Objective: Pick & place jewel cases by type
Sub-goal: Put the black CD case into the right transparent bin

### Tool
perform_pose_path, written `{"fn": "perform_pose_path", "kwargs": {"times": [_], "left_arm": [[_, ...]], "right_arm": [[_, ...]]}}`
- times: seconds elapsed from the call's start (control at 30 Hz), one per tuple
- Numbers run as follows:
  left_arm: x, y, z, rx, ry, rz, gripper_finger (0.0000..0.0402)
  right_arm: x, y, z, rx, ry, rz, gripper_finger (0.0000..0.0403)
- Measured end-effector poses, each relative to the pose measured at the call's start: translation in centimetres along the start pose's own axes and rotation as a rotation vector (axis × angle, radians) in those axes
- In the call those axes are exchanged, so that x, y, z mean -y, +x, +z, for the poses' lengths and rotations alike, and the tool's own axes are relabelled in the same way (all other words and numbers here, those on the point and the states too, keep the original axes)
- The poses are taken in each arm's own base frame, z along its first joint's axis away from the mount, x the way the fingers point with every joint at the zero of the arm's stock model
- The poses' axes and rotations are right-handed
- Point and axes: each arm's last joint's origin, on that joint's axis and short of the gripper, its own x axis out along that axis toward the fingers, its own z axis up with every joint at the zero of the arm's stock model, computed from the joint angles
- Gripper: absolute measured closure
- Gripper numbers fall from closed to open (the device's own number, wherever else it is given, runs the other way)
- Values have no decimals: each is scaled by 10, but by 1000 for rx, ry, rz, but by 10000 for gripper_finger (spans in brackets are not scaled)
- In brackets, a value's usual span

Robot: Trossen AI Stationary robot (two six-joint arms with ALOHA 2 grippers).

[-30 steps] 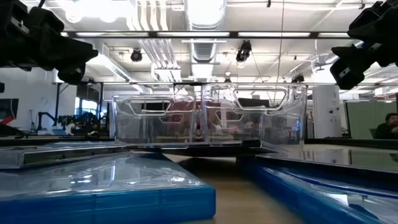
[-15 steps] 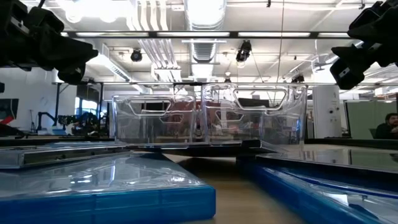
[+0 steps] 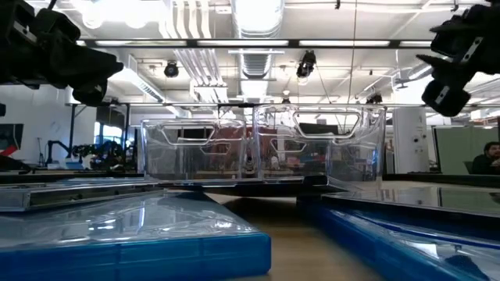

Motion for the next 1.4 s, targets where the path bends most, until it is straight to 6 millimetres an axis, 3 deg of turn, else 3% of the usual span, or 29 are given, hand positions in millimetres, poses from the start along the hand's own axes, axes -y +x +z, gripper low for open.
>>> {"fn": "perform_pose_path", "kwargs": {"times": [0.07,0.17,0.27,0.4,0.57,0.67,0.8,0.93,1.0,1.1,1.17,1.27,1.4], "left_arm": [[0,0,0,0,0,0,331],[0,0,0,0,0,0,331],[0,0,0,-2,0,1,331],[0,0,-1,-6,0,1,331],[0,0,-1,-7,20,3,331],[-1,0,0,-3,279,48,331],[-3,0,1,-6,471,115,331],[-6,0,5,19,503,244,331],[-5,0,10,92,260,233,331],[-5,0,13,190,-398,204,331],[-7,0,11,219,-686,224,331],[-8,0,10,261,-893,232,331],[-7,-1,11,259,-945,218,331]], "right_arm": [[-1,0,-1,-28,119,18,255],[2,0,-10,-255,215,2,255],[5,-3,-20,-486,413,-120,255],[4,-2,-22,-593,589,-286,258],[11,5,-26,-598,874,-608,273],[22,9,-31,-529,978,-861,283],[26,30,-29,-444,1011,-877,280],[27,45,-28,-475,983,-934,269],[25,51,-25,-515,914,-988,267],[16,63,-15,-565,750,-1055,268],[11,66,-9,-608,641,-1131,270],[8,71,-5,-685,541,-1193,268],[7,74,-9,-842,462,-1111,256]]}}
